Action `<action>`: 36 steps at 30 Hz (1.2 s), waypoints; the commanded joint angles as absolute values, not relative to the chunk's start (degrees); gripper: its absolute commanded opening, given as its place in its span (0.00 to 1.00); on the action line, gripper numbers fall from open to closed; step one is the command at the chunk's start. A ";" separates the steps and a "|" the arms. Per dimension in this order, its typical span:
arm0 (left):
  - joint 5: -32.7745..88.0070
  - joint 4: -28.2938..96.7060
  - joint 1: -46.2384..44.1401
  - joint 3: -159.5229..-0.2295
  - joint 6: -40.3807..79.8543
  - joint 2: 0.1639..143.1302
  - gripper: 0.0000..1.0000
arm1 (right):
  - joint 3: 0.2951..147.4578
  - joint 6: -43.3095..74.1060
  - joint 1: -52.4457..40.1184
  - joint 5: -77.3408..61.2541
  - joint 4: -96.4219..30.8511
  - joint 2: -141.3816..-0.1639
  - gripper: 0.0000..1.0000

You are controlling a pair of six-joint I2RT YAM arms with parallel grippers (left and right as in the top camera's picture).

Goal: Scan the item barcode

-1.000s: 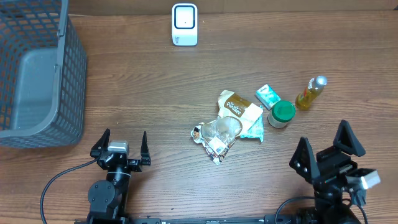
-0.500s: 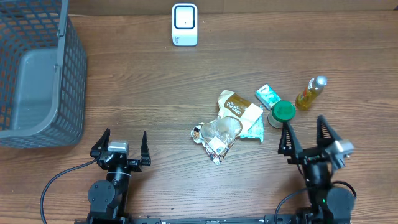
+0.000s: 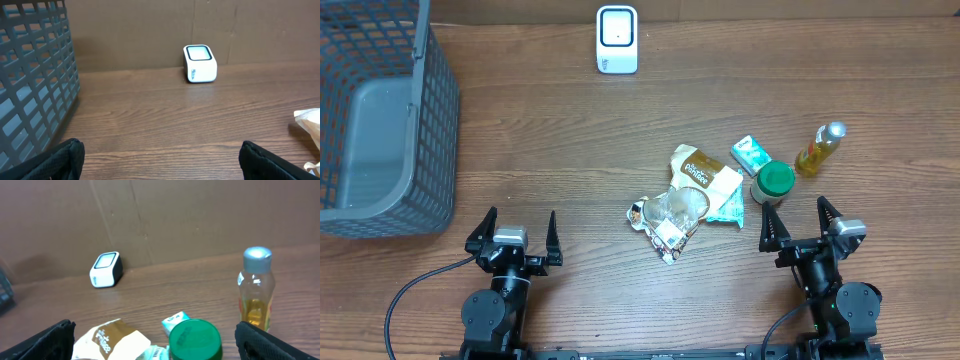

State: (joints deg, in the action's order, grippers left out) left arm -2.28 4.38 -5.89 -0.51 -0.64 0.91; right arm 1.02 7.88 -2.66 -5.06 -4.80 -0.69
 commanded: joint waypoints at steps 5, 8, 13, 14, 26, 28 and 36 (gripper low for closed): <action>-1.87 4.32 -5.54 -0.27 -1.74 0.25 1.00 | 0.45 -0.14 -2.44 -3.44 -4.69 -0.16 1.00; -1.87 4.29 -5.54 -0.27 -1.74 0.25 1.00 | 0.45 -0.10 -2.44 -3.49 -4.69 -0.16 1.00; -1.87 4.29 -5.54 -0.27 -1.74 0.25 1.00 | 0.45 -0.12 -2.44 -3.51 -4.69 -0.16 1.00; -1.85 4.29 -5.54 -0.27 -1.74 0.25 1.00 | 0.45 -0.12 -2.44 -3.51 -4.69 -0.16 1.00; -1.87 4.29 -5.54 -0.27 -1.74 0.25 1.00 | 0.45 -0.10 -2.44 -3.51 -4.62 -0.16 1.00; -1.85 4.29 -5.54 -0.27 -1.74 0.25 1.00 | 0.45 -0.08 -2.44 -3.51 -4.62 -0.16 1.00; -1.87 4.29 -5.54 -0.27 -1.74 0.25 1.00 | 0.45 -0.08 -2.44 -3.51 -4.62 -0.16 1.00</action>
